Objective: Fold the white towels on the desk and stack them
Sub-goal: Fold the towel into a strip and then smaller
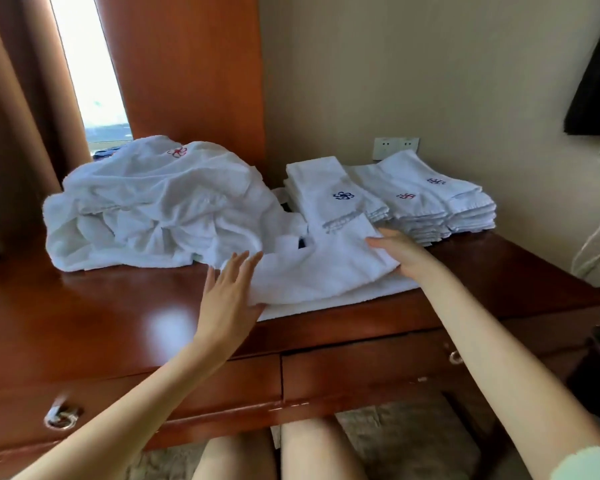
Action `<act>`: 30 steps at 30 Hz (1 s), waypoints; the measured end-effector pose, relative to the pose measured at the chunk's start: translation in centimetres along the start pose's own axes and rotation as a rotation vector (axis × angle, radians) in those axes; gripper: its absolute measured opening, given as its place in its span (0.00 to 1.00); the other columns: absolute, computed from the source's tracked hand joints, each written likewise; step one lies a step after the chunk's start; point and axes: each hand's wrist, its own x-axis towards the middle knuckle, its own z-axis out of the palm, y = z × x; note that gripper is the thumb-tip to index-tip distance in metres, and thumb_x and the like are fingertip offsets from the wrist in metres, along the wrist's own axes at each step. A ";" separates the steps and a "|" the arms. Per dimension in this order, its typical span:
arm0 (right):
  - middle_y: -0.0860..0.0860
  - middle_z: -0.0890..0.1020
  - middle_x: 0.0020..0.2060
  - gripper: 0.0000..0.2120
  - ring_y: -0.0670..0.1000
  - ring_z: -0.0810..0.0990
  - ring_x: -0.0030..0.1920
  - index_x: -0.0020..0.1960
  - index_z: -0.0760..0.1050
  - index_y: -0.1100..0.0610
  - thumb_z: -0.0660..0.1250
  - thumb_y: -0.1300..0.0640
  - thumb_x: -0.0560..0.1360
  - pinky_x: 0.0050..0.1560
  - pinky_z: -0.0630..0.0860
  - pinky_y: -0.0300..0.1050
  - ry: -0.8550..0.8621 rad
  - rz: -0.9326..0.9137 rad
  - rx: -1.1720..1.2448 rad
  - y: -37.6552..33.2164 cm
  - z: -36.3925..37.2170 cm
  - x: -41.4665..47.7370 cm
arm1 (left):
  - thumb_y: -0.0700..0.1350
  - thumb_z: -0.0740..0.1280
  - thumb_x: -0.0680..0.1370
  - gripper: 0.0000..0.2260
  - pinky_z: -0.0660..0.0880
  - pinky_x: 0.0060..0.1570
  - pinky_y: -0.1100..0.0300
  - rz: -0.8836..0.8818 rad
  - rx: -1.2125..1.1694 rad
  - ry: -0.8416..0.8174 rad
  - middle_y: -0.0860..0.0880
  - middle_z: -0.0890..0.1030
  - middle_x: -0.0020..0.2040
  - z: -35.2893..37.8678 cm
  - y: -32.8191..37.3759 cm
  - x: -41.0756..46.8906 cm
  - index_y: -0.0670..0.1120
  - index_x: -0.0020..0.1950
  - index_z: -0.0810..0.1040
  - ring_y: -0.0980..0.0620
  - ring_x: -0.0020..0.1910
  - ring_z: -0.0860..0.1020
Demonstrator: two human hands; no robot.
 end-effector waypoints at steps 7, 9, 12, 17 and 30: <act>0.50 0.75 0.57 0.18 0.49 0.73 0.56 0.69 0.70 0.60 0.60 0.64 0.80 0.54 0.68 0.40 0.140 -0.039 -0.200 3.2 -4.8 -0.1 | 0.36 0.64 0.73 0.30 0.47 0.76 0.54 0.088 -0.007 -0.120 0.53 0.61 0.77 1.6 0.2 0.5 0.55 0.74 0.67 0.53 0.77 0.57; 0.49 0.75 0.55 0.17 0.48 0.74 0.54 0.68 0.72 0.61 0.61 0.65 0.80 0.54 0.69 0.40 0.163 -0.077 -0.198 3.3 -5.1 0.3 | 0.35 0.63 0.73 0.32 0.44 0.75 0.55 0.111 0.032 -0.155 0.53 0.60 0.77 1.6 0.4 0.8 0.55 0.75 0.66 0.53 0.77 0.55; 0.50 0.78 0.52 0.14 0.49 0.76 0.52 0.63 0.76 0.60 0.61 0.65 0.79 0.51 0.71 0.41 0.201 -0.119 -0.239 3.1 -5.0 1.2 | 0.36 0.62 0.74 0.31 0.47 0.75 0.57 0.111 0.060 -0.176 0.53 0.60 0.77 1.7 0.6 0.7 0.54 0.76 0.64 0.53 0.77 0.55; 0.54 0.82 0.51 0.09 0.54 0.79 0.52 0.56 0.79 0.60 0.63 0.61 0.78 0.48 0.71 0.43 0.220 -0.111 -0.355 4.2 -3.7 2.2 | 0.35 0.59 0.78 0.30 0.57 0.73 0.58 0.038 0.115 -0.162 0.55 0.57 0.78 1.8 0.1 0.0 0.56 0.77 0.60 0.53 0.78 0.54; 0.57 0.75 0.65 0.24 0.59 0.74 0.64 0.74 0.62 0.56 0.63 0.58 0.80 0.55 0.71 0.50 0.409 -0.056 -1.145 3.5 -2.2 0.5 | 0.45 0.51 0.81 0.29 0.31 0.70 0.40 0.145 0.293 -0.715 0.47 0.42 0.80 -1.5 0.8 1.1 0.56 0.79 0.41 0.49 0.78 0.40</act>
